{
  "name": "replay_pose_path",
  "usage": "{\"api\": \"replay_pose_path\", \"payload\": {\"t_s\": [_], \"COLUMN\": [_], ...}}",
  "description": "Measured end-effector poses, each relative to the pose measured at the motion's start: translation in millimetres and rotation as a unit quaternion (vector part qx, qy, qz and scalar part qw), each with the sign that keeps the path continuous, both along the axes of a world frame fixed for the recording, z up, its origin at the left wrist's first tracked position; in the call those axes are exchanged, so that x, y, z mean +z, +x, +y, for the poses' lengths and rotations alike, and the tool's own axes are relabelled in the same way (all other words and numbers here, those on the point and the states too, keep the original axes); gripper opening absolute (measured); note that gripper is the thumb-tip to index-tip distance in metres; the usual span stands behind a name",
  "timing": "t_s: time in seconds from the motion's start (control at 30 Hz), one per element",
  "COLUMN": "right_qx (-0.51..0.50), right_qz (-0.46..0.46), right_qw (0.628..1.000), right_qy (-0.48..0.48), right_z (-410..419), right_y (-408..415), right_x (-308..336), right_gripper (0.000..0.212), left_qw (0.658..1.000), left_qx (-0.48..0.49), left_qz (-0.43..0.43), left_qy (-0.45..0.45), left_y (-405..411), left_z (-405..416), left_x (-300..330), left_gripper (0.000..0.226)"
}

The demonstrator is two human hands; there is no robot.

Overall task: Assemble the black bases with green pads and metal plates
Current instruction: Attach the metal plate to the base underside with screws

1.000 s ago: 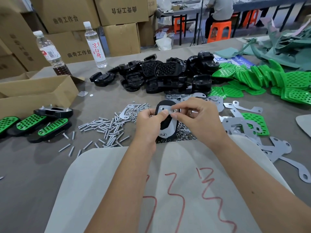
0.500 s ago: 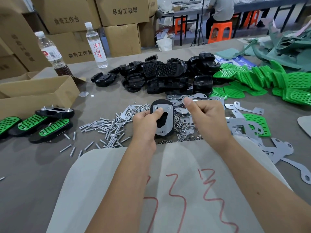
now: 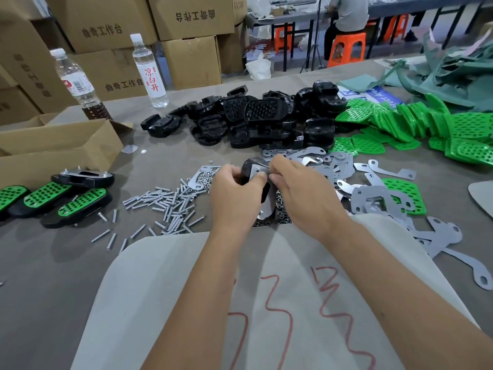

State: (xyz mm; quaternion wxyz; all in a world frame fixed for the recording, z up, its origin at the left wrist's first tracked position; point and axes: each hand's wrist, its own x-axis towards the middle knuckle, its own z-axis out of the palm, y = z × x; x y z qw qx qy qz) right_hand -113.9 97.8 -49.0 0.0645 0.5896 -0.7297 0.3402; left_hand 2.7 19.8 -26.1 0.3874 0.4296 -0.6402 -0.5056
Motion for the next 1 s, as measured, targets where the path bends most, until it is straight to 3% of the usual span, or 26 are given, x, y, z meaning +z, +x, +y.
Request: {"api": "replay_pose_path", "payload": {"t_s": [0.23,0.37,0.57,0.7,0.87,1.0], "right_qx": [-0.055,-0.108,-0.139,-0.114,-0.097,-0.117], "right_qz": [0.075,0.116,0.082,0.085,0.113,0.108], "right_qw": [0.995,0.987,0.984,0.990,0.988,0.984], "right_qy": [-0.041,-0.036,-0.070,-0.019,0.045,0.081], "right_z": [-0.5,-1.8,-1.3,-1.9,-3.2,-1.6], "right_y": [12.0,19.0,20.5,22.4,23.3,26.2], "right_x": [4.5,6.6,7.1,6.9,5.7,12.0], "right_gripper": [0.023,0.028,0.035,0.025,0.026,0.020], "left_qw": [0.997,0.995,0.991,0.993,0.996,0.997], "left_qx": [-0.038,-0.047,-0.066,-0.029,-0.032,-0.035], "left_qz": [0.025,0.038,0.050,0.043,0.021,0.016], "left_qy": [0.057,0.082,0.108,0.108,0.082,0.063], "left_y": [7.6,9.3,5.6,7.0,9.4,8.0], "left_z": [2.4,-0.4,0.9,0.4,2.7,3.3], "left_x": [13.6,12.3,8.9,7.8,16.5,13.6], "left_gripper": [0.033,0.026,0.029,0.020,0.043,0.026]}}
